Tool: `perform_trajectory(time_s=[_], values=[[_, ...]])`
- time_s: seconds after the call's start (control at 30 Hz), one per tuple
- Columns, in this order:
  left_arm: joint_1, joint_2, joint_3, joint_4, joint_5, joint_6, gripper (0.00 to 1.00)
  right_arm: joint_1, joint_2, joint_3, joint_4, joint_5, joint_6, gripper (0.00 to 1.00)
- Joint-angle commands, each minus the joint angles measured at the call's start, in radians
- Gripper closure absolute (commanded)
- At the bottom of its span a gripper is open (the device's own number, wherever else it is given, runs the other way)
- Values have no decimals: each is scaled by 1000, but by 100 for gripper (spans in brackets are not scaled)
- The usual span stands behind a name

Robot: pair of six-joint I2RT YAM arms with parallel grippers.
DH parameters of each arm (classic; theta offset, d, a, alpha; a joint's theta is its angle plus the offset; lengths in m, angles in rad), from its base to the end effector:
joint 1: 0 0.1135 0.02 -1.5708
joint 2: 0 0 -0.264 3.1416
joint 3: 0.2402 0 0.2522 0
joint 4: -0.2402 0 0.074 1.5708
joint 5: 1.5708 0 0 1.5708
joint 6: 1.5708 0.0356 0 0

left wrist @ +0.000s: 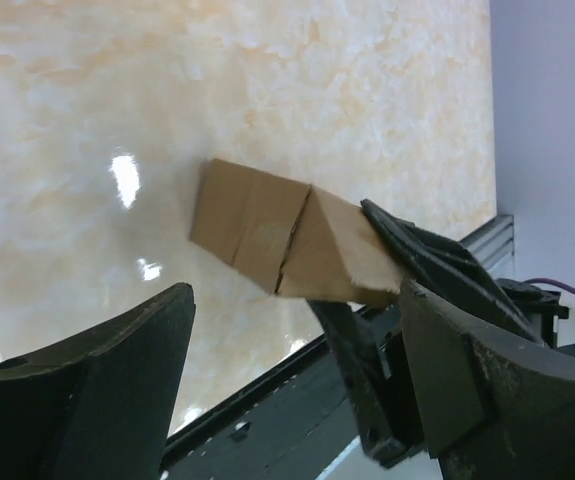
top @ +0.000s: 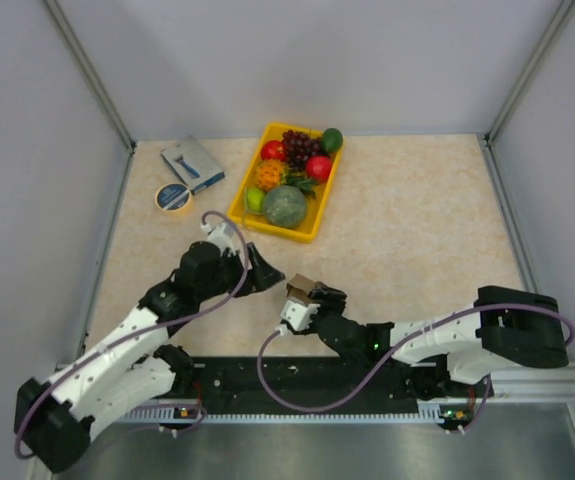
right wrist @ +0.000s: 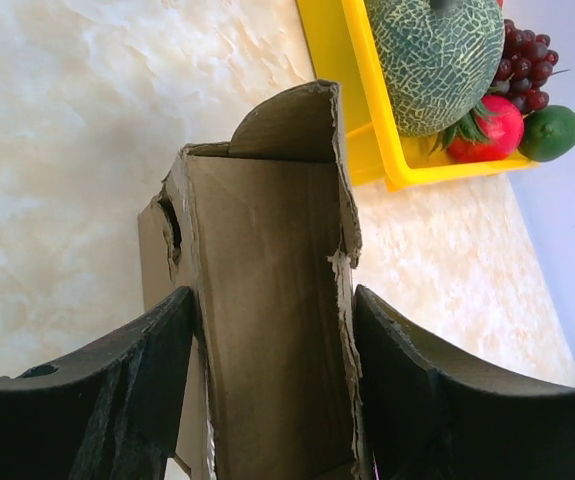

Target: Fold the paper box

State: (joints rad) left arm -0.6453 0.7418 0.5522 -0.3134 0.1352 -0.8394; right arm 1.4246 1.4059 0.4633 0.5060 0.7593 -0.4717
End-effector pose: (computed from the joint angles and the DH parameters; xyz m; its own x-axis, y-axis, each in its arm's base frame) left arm 0.1353 -0.1079 0.2519 -0.7710 -0.3426 -0.5368 0.1744 0.6971 -0.6955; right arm 0.0621 0.2533 0.1688 0.2299 -0.7011 -0.6750 -0.5862 0.4538 -0.6711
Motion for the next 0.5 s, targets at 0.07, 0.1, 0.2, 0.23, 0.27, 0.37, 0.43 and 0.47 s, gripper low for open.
perform_trajectory(time_s=[0.07,0.1,0.2,0.23,0.27,0.37,0.43,0.47], values=[[49,400,118,344,426,22,20,-55,18,-14,-6,-71,-22,36],[49,425,109,382,481,16,23,-59,19,-14,-7,-80,-16,35],[49,426,48,425,445,19,24,-79,10,-14,-11,-101,-2,33],[50,418,32,431,439,22,24,-84,7,-15,-9,-104,-1,33],[50,410,9,435,432,25,23,-98,2,-15,-12,-112,2,32],[50,424,-32,488,434,11,27,-122,-27,-17,-30,-138,36,27],[50,436,-50,508,410,6,29,-133,-80,-14,-84,-170,91,22],[50,452,-67,513,396,10,30,-141,-102,-11,-118,-195,114,16]])
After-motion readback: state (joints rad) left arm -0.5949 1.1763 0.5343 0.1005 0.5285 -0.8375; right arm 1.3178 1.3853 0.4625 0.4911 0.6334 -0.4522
